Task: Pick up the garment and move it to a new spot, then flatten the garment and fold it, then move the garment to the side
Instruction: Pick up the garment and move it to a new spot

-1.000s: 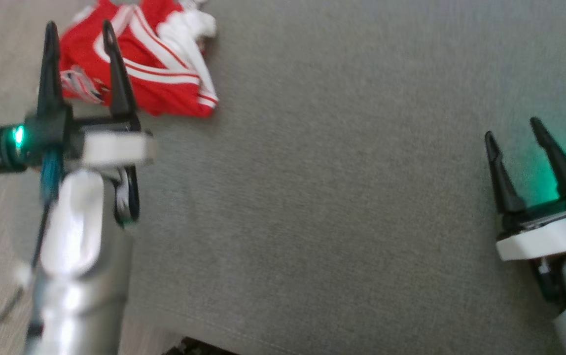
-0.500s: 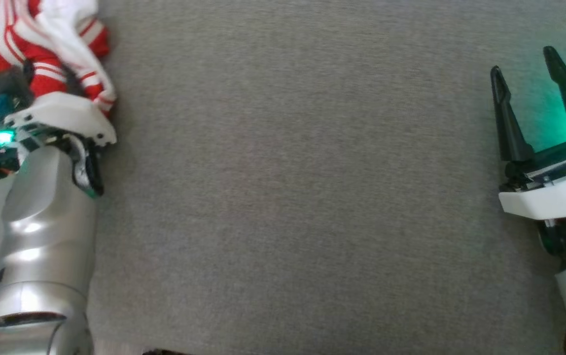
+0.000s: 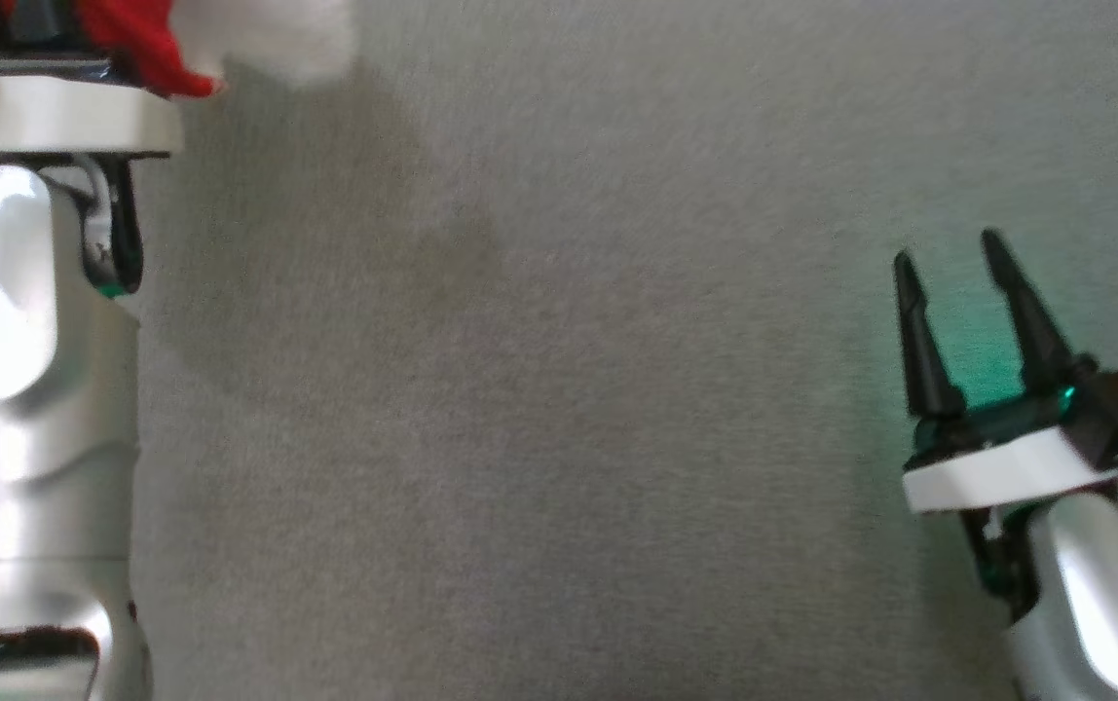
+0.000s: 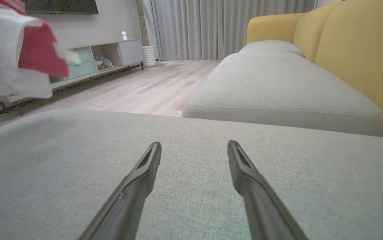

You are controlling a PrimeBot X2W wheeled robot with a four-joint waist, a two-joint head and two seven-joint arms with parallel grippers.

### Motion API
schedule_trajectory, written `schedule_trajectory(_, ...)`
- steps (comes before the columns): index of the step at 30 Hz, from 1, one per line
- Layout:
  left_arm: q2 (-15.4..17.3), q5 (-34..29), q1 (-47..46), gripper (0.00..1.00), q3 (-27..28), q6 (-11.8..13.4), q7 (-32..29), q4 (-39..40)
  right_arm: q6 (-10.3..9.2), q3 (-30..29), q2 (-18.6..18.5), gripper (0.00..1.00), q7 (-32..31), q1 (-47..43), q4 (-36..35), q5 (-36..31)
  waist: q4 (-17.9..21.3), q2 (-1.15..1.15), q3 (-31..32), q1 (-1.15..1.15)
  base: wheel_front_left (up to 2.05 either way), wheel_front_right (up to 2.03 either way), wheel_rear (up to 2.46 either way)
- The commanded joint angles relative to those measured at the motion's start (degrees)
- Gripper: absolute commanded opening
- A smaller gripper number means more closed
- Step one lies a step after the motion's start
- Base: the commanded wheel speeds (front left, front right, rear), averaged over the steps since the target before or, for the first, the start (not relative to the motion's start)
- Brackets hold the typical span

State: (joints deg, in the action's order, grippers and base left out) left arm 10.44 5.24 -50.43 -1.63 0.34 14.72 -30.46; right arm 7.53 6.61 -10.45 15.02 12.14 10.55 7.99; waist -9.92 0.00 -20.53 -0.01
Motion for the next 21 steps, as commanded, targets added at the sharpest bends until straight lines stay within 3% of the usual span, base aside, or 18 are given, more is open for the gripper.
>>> schedule_trajectory(1, 2.5, -0.1, 0.2, 0.0, 0.4, -1.0, 0.3, 4.0, -0.04, 0.7, 0.8, 1.0, 0.0, -1.3, -1.4, 0.2, 4.4, 0.0, 6.3, 0.01, 0.0, 0.0, 0.0)
schedule_trajectory(7, 0.7, 2.1, -0.2, 0.0, -4.1, -5.4, -4.0, 13.1, -0.04, 1.0, 4.1, 1.0, 0.0, -3.4, -2.0, -0.1, 11.2, 0.0, 10.9, 0.01, 0.0, 0.0, 0.0)
schedule_trajectory(12, -0.8, 3.4, 2.4, 0.0, -9.9, -7.0, -8.1, 17.1, -0.04, 1.8, 5.5, 1.0, 0.0, -3.8, -2.9, -0.2, 17.1, 0.0, 11.7, 0.01, 0.0, 0.0, 0.0)
schedule_trajectory(17, -1.5, 2.6, 7.0, 0.0, -18.3, -7.6, -8.2, 15.4, -0.04, 2.8, 6.3, 1.0, 0.0, -3.3, -3.3, -0.1, 21.9, 0.0, 10.1, 0.01, 0.0, 0.0, 0.0)
schedule_trajectory(21, -3.2, 1.3, 11.5, 0.0, -24.9, -7.7, -5.2, 9.0, -0.04, 4.3, 6.8, 1.0, 0.0, -2.9, -3.2, 0.3, 24.7, 0.0, 7.8, 0.01, 0.0, 0.0, 0.0)
